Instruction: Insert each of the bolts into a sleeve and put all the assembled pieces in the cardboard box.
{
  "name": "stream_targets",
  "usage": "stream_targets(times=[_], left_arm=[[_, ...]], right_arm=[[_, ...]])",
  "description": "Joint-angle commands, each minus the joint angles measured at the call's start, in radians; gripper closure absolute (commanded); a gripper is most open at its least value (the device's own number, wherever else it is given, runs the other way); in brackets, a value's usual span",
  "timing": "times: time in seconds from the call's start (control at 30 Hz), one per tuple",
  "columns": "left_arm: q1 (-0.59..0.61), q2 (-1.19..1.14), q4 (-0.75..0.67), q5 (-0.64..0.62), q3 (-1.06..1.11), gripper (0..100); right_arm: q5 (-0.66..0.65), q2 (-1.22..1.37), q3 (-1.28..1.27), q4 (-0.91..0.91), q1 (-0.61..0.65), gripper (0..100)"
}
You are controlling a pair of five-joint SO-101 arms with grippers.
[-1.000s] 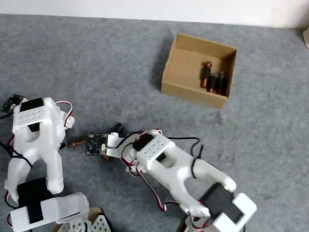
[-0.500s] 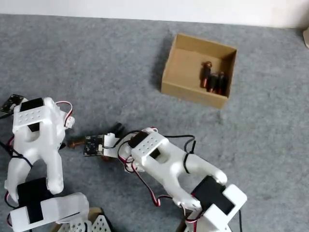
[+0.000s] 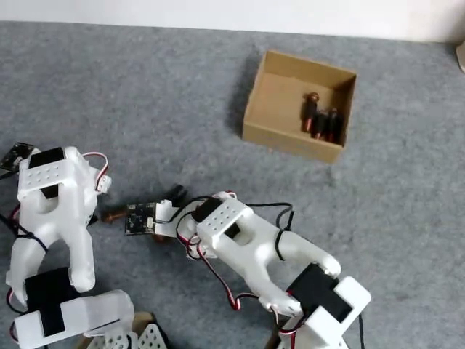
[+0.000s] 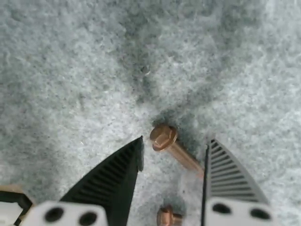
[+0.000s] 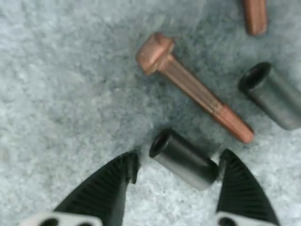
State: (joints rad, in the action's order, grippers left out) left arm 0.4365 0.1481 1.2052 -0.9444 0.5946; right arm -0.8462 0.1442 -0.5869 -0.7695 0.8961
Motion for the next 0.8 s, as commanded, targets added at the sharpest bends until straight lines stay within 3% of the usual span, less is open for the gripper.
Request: stream_targets(times=[0.0, 0.3, 0.43, 0.77], left_arm=[[0.018, 0.033, 0.006, 0.009, -0.002, 80], [0.048, 0.033, 0.006, 0.006, -0.005, 80], [0.048, 0.039, 0.006, 0.005, -0.005, 80], [0.048, 0.036, 0.006, 0.005, -0.005, 80]], right_arm=[[-0.008, 0.036, 0.001, 0.041, -0.001, 83.9], [-0.008, 0.036, 0.001, 0.042, 0.001, 89.3], [-0.008, 0.035, 0.002, 0.042, 0.001, 99.8], [-0.008, 0.027, 0.007, 0.038, 0.001, 99.1]])
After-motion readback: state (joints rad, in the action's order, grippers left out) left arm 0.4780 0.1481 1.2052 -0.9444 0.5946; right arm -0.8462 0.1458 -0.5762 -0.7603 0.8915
